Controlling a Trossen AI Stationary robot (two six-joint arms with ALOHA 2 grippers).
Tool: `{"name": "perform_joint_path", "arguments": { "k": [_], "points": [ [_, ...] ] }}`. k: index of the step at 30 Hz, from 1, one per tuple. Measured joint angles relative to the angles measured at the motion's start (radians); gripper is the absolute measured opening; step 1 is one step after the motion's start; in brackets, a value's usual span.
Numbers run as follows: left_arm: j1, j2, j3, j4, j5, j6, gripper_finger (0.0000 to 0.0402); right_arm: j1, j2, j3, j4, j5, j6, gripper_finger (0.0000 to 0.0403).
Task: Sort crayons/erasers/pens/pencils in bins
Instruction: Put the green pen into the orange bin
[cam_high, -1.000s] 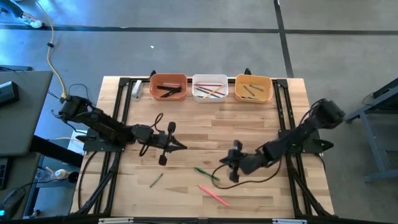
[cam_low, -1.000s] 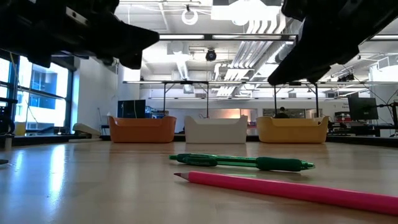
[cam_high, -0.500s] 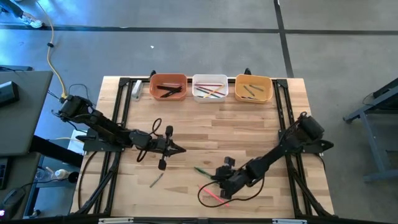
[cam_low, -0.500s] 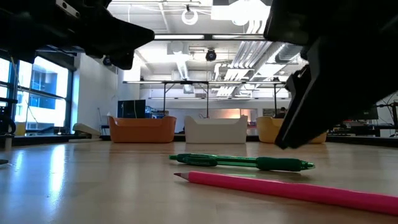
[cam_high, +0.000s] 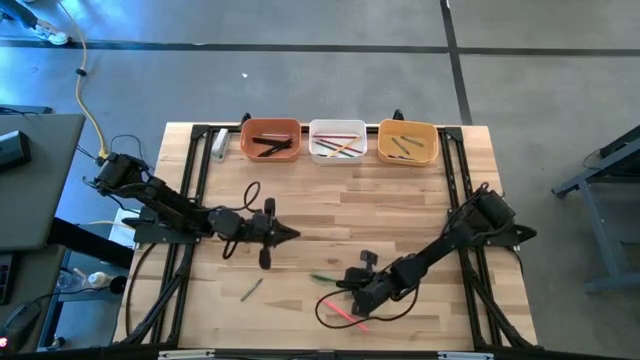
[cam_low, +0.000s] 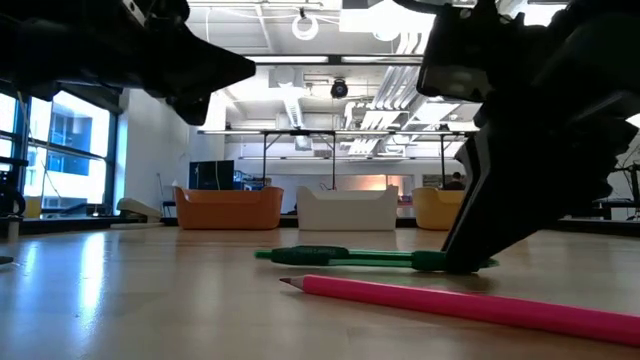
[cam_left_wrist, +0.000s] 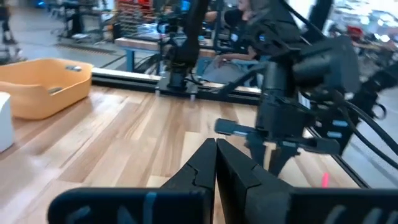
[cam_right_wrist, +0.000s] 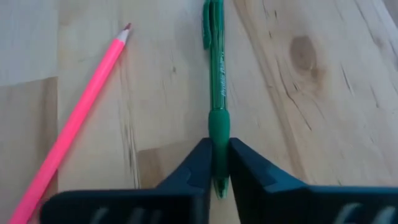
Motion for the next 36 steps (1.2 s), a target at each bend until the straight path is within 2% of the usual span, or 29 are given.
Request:
{"name": "perform_joint_path", "arguments": {
  "k": [2,5,9,12,16,20,22,24,29,33,36],
  "points": [
    [0.001,0.000,0.000,0.004,-0.009,-0.021,0.0000,0.000,-0.007,-0.001,-0.006,0.006,-0.013,0.0011],
    [0.001,0.000,0.000,0.042,-0.012,-0.025,0.0000,-0.002,-0.042,-0.006,-0.030,0.040,-0.067,0.0015],
    [0.032,0.000,0.000,0.060,-0.014,-0.004,0.0000,-0.035,-0.104,-0.067,0.100,0.089,-0.145,0.0009],
    [0.060,0.000,0.000,0.066,-0.011,-0.004,0.0000,-0.085,-0.131,-0.213,0.370,0.062,-0.184,0.0006],
    [0.101,-0.015,-0.009,0.119,0.001,0.023,0.0000,-0.174,-0.139,-0.389,0.845,0.003,-0.248,0.0005],
    [0.163,-0.091,-0.073,0.198,0.054,-0.002,0.0000,-0.270,-0.134,-0.490,1.183,-0.023,-0.302,0.0004],
    [0.187,-0.139,-0.117,0.224,0.056,-0.037,0.0000,-0.314,-0.135,-0.509,1.292,-0.058,-0.311,0.0004],
    [0.206,-0.183,-0.151,0.238,0.061,-0.074,0.0001,-0.351,-0.135,-0.510,1.348,-0.093,-0.319,0.0004],
    [0.219,-0.250,-0.180,0.232,0.076,-0.091,0.0013,-0.425,-0.135,-0.437,1.353,-0.156,-0.314,0.0004],
    [0.216,-0.258,-0.176,0.227,0.134,-0.089,0.0043,-0.468,-0.135,-0.353,1.351,-0.187,-0.346,0.0004],
    [0.212,-0.257,-0.164,0.228,0.137,-0.091,0.0072,-0.487,-0.135,-0.280,1.266,-0.224,-0.356,0.0004]
  ]
}}
